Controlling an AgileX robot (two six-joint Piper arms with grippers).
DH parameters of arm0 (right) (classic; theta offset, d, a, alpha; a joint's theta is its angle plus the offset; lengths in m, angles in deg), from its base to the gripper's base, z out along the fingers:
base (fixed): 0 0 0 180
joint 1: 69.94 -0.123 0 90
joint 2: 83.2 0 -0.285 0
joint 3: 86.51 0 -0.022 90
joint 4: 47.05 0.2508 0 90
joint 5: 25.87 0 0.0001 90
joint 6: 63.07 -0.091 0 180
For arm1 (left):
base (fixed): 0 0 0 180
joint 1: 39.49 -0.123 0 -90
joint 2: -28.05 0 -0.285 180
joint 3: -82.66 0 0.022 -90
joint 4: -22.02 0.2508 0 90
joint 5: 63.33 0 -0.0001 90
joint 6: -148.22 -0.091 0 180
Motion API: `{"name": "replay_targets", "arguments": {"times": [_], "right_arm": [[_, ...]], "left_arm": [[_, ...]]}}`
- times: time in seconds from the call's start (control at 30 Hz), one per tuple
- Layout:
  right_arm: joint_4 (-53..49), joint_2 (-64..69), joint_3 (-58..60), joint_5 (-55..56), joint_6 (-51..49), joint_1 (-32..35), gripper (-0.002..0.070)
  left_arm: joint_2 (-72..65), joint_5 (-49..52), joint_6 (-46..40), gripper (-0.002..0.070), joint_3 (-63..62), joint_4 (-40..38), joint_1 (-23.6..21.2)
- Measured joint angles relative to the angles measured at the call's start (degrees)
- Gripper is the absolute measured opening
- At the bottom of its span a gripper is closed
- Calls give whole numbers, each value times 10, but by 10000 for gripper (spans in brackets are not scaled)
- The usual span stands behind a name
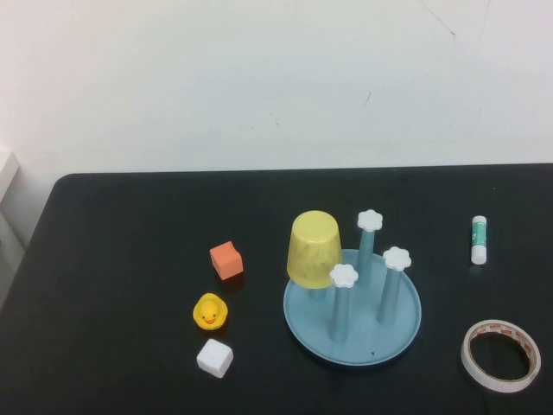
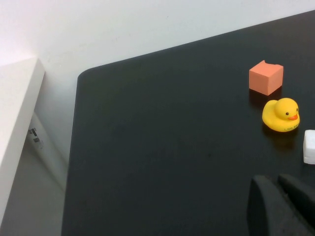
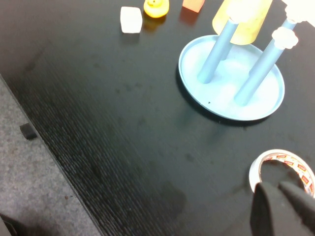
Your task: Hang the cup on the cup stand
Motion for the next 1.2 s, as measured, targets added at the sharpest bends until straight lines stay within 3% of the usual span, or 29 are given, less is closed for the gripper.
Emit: {"name": "replay_targets", "arguments": {"times": [0.5,0.6,0.93,1.2], "right_arm": [[-2,-9,2,6,4,23,-1],[-11,-22,23,50,8,88,-1],[-47,-130,225,332,10,395,-1],[-47,-135,267,383,0,502,-1]], "left_arm": [[0,0,-1,0,0,0,0],[0,0,-1,0,0,0,0],[0,0,-2,0,0,-1,0],[0,0,-2,0,0,-2,0]]}}
